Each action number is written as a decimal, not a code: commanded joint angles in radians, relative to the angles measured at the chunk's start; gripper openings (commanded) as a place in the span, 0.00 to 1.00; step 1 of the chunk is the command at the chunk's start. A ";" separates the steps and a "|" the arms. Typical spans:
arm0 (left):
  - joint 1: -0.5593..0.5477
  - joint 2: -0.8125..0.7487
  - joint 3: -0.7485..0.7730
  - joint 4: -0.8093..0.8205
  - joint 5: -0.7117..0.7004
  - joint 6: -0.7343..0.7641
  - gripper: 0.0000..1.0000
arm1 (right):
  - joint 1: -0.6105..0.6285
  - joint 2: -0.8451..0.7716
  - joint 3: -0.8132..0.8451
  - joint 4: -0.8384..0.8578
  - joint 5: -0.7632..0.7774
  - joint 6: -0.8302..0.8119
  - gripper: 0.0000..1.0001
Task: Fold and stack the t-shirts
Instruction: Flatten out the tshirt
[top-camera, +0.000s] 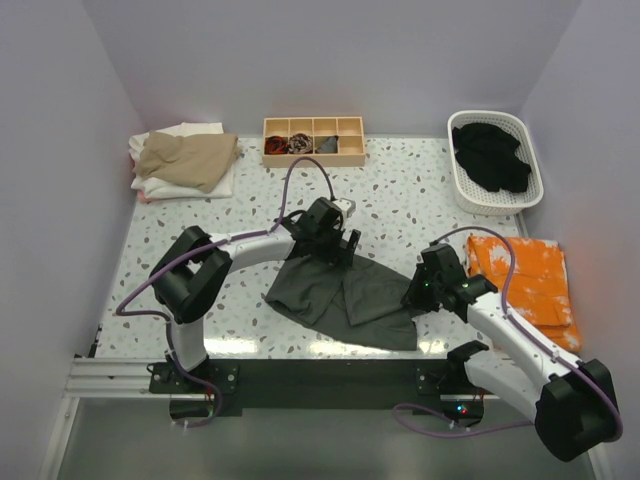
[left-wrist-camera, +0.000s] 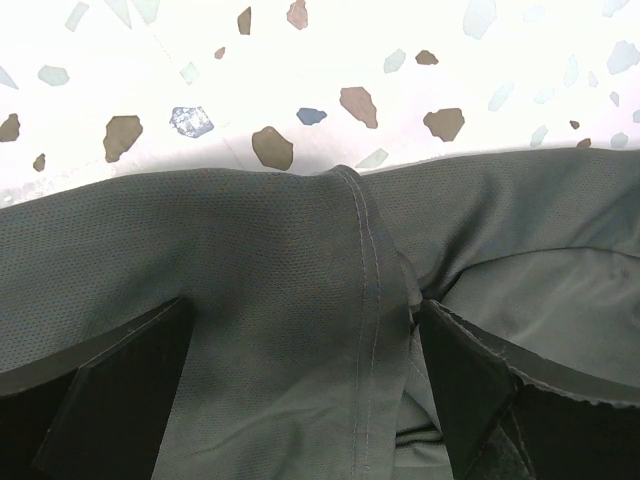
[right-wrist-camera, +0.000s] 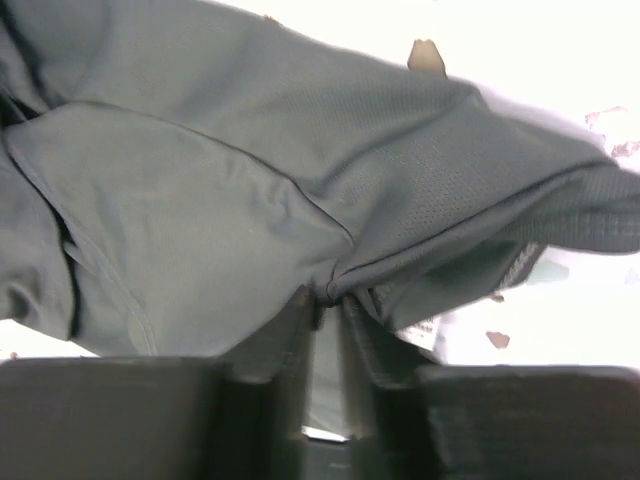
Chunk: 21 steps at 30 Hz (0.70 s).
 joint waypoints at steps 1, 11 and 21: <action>-0.005 -0.021 0.012 0.037 -0.002 0.027 1.00 | 0.003 -0.004 0.008 0.075 0.044 -0.017 0.07; -0.005 -0.142 -0.026 0.102 -0.047 0.058 1.00 | 0.003 -0.195 0.117 0.009 0.133 -0.080 0.00; 0.000 -0.135 0.024 0.138 -0.011 0.067 0.79 | 0.002 -0.203 0.353 0.073 -0.054 -0.189 0.00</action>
